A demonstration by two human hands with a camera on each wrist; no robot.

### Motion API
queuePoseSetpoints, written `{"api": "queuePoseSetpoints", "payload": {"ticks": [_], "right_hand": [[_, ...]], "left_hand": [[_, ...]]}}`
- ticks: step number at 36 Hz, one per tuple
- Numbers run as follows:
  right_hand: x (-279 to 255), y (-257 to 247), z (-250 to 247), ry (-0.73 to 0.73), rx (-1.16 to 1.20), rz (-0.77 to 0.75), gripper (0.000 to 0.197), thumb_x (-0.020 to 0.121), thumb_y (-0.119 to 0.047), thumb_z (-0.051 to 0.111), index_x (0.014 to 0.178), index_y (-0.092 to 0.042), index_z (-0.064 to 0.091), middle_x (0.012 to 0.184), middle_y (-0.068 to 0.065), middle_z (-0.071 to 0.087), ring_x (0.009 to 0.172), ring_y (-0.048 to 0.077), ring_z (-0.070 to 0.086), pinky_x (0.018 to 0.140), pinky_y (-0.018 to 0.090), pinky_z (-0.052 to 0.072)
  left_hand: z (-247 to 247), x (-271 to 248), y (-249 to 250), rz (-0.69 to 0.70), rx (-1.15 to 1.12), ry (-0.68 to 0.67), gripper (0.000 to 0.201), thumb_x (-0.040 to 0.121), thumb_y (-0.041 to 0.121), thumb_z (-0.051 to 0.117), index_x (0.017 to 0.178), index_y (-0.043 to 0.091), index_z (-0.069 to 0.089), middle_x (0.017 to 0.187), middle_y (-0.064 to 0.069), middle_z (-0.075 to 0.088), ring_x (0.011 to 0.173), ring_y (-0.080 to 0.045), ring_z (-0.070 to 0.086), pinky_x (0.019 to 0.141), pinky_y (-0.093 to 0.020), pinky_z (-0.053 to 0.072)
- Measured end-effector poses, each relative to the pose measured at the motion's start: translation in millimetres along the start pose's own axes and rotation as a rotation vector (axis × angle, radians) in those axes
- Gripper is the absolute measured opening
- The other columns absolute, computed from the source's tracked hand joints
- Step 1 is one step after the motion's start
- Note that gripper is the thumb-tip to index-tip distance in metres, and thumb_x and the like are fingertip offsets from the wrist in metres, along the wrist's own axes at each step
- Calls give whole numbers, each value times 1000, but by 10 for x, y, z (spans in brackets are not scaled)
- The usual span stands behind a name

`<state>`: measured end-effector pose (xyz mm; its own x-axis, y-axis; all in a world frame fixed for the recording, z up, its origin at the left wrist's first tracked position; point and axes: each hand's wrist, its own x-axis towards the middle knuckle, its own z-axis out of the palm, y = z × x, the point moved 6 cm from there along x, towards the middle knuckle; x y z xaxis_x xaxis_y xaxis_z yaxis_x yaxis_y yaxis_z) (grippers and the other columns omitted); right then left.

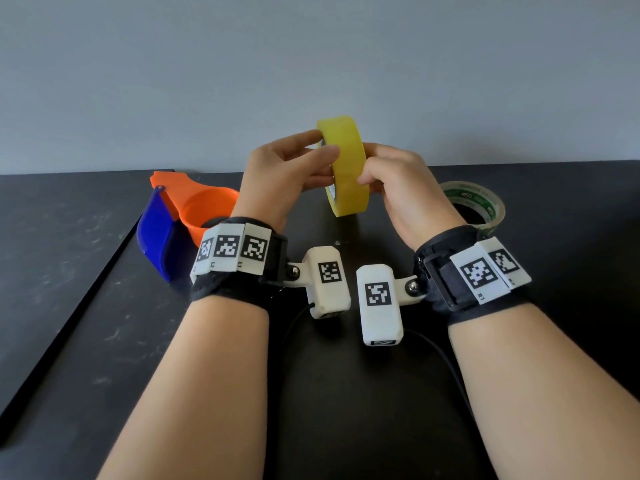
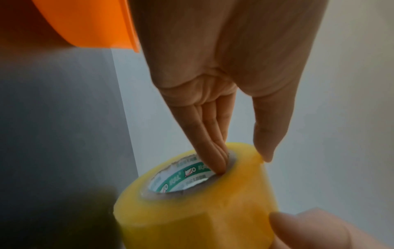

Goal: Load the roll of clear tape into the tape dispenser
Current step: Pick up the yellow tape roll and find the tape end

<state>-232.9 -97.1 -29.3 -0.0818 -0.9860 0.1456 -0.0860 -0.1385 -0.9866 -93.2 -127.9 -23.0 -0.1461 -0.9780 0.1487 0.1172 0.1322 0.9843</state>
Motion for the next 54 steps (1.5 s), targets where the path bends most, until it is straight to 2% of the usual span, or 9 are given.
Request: {"api": "queuePoseSetpoints", "payload": {"ticks": [4,8,10,15,27,31,40,49,54], "right_hand": [[13,2,-13,23,0,8,26,65,-16,51,80,-16,72,86,11,69,86,24,60,81,42,48],[30,8,-44,61,22,31,27,65,-20,51,80,-6,68,90,20,63,87,30,58,94,57,47],[26,9,-52,64,48,49,25,65,-21,52,79,-13,70,92,18,65,87,30,60,96,56,47],[34,33,-81,85,59,83,35,64,-23,52,90,-5,67,91,18,63,85,30,59,96,59,46],[33,15,-44,24,22,39,20,62,-17,51,71,-14,68,84,14,65,83,27,60,90,52,50],[29,3,-41,30,-23,28,29,62,-17,52,81,1,65,88,17,63,86,29,59,95,58,47],[16,0,-1,33,-60,7,33,63,-17,53,88,-6,72,104,23,68,107,42,59,101,57,45],[24,2,-8,29,18,-14,19,65,-18,52,73,-16,69,77,3,66,78,18,60,79,37,48],[44,20,-45,32,60,5,19,67,-20,53,73,-21,72,79,5,68,81,21,63,86,44,51]], "left_hand": [[40,-10,20,5,74,-62,49,84,11,71,130,3,58,100,-14,73,84,-23,70,88,-40,58],[81,-35,11,-16,130,-137,60,79,10,75,135,10,54,108,-14,72,100,-32,70,90,-39,57],[101,-46,5,-17,149,-157,63,77,11,76,136,11,54,105,-13,71,97,-29,71,88,-38,58],[125,-58,-1,-14,145,-159,60,80,3,73,136,10,53,107,-19,68,93,-27,70,86,-38,59],[91,-41,-3,-22,46,-94,54,82,3,71,133,1,53,86,-9,72,75,-19,70,81,-37,60],[50,-16,-12,-28,8,-56,54,82,5,72,132,1,52,85,-10,70,71,-18,69,79,-37,61],[-32,29,-15,-14,-51,20,44,85,12,71,123,2,52,88,-14,69,69,-21,69,72,-33,60],[36,13,-20,-27,37,-101,55,83,8,72,133,5,51,94,-11,70,78,-20,69,80,-35,59],[107,-13,-35,-42,62,-166,65,81,1,72,140,7,46,100,-15,69,91,-27,68,88,-40,57]]}}
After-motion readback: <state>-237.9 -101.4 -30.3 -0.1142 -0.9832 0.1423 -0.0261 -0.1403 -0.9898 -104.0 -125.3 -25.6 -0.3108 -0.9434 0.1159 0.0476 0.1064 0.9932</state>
